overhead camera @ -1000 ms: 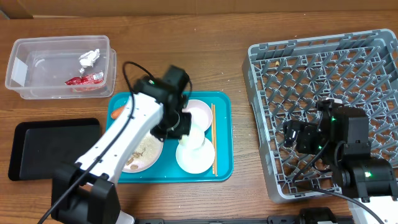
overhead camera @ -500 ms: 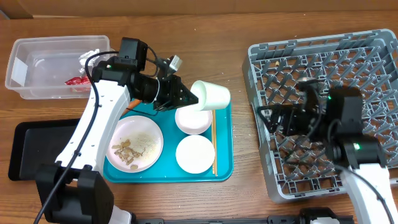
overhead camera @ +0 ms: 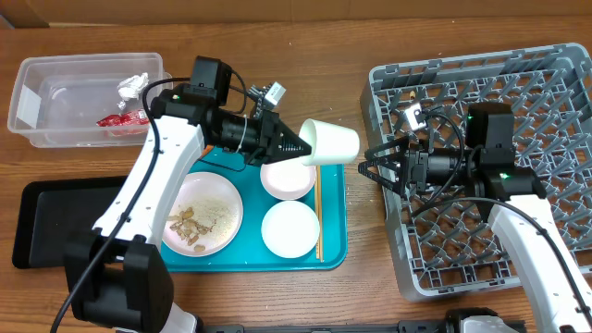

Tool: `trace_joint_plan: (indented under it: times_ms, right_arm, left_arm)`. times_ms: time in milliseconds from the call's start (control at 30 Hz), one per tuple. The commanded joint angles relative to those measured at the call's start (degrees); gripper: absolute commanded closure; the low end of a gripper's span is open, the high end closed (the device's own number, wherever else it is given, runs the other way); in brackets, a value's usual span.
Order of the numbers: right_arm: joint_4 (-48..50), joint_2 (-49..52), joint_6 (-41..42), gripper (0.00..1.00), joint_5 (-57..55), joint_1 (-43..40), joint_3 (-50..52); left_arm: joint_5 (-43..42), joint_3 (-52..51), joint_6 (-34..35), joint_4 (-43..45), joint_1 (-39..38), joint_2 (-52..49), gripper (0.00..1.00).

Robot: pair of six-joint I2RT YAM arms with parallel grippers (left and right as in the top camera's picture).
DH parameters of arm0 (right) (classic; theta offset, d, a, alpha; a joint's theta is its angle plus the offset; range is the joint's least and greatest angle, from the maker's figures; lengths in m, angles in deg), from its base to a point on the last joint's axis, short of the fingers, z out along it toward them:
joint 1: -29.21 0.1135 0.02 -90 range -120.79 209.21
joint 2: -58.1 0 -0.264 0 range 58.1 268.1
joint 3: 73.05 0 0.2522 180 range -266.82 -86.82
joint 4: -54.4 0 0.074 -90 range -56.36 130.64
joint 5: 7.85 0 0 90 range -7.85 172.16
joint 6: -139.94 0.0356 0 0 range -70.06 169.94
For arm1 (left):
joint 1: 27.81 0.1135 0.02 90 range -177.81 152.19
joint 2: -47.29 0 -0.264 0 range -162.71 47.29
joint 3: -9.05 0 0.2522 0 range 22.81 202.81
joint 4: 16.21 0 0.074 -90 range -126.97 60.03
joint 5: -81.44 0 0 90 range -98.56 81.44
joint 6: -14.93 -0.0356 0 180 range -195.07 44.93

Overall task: Sort waste into correct bins and load items into the dishwasher
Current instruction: 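Hand the white cup from the left gripper to the right gripper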

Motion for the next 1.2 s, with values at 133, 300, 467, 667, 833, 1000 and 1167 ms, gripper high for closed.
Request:
trace_joint_plan:
  times_ms: [133, 300, 467, 667, 833, 1000, 1167]
  right_arm:
    - [4.96, 0.66, -0.31, 0.0, 8.04, -0.02, -1.49]
    - [5.33, 0.66, -0.33, 0.0, 8.02, -0.02, -1.49]
    - [5.29, 0.66, -0.31, 0.04, 8.04, -0.02, -1.49]
    - [5.53, 0.66, -0.33, 0.15, 8.0, -0.04, -1.49]
    - [7.1, 0.66, -0.31, 0.17, 7.37, -0.04, -1.49]
    - [7.69, 0.66, -0.33, 0.26, 7.39, -0.04, -1.49]
    - [7.67, 0.66, -0.33, 0.27, 7.37, -0.04, -1.49]
  left_arm:
    - [-4.44, 1.07, 2.01, 3.74, -3.72, -0.48, 0.96]
    - [-4.74, 1.07, 5.16, 8.48, -6.8, -0.48, 0.96]
    - [-4.31, 1.07, 7.76, 12.09, -8.57, -0.48, 0.96]
    - [-1.99, 1.07, 8.17, 12.09, -8.63, -0.48, 0.96]
    - [-1.99, 1.07, 8.17, 11.93, -8.63, -0.48, 0.96]
    - [-1.33, 1.07, 8.17, 11.98, -8.63, -0.48, 0.96]
    - [-0.24, 1.07, 8.17, 11.98, -8.63, -0.48, 0.95]
